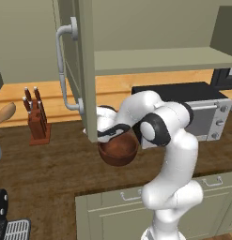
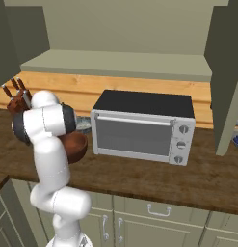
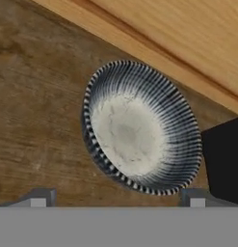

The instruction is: Pick up the bowls on the counter and stack them on top of one another in the open cabinet. Place the smaller bowl on top of the larger bowl.

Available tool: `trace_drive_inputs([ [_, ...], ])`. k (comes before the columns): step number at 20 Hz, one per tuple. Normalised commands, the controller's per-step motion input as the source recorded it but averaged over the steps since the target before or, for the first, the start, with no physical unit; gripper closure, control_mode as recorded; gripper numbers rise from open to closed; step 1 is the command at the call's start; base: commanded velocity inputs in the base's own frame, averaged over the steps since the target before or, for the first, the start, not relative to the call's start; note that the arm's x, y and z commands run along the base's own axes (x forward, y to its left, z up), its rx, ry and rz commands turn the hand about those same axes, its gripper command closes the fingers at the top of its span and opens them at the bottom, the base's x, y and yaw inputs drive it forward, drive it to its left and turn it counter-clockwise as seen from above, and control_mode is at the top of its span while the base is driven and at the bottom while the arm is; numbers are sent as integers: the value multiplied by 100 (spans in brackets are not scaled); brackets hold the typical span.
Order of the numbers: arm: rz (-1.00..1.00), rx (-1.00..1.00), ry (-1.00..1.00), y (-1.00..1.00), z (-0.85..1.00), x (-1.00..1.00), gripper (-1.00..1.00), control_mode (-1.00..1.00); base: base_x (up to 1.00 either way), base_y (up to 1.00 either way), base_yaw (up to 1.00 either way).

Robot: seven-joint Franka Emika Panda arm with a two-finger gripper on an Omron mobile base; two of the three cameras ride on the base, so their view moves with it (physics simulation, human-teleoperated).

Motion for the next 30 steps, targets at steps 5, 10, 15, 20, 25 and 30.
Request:
trace_drive_inputs([
  [5,0,-2,0,0,-36,42,100,-100,0,0,0],
  [10,0,0,-7,-3,-26,36,100,-100,0,0,0],
  [15,0,0,-3,-2,-6,6,100,-100,0,0,0],
  [20,-1,0,-23,0,77,-8,100,-100,0,0,0],
  [25,-1,0,-16,-6,80,-81,100,-100,0,0,0],
  [30,-3,0,-1,-33,55,-100,100,-100,0,0,0],
])
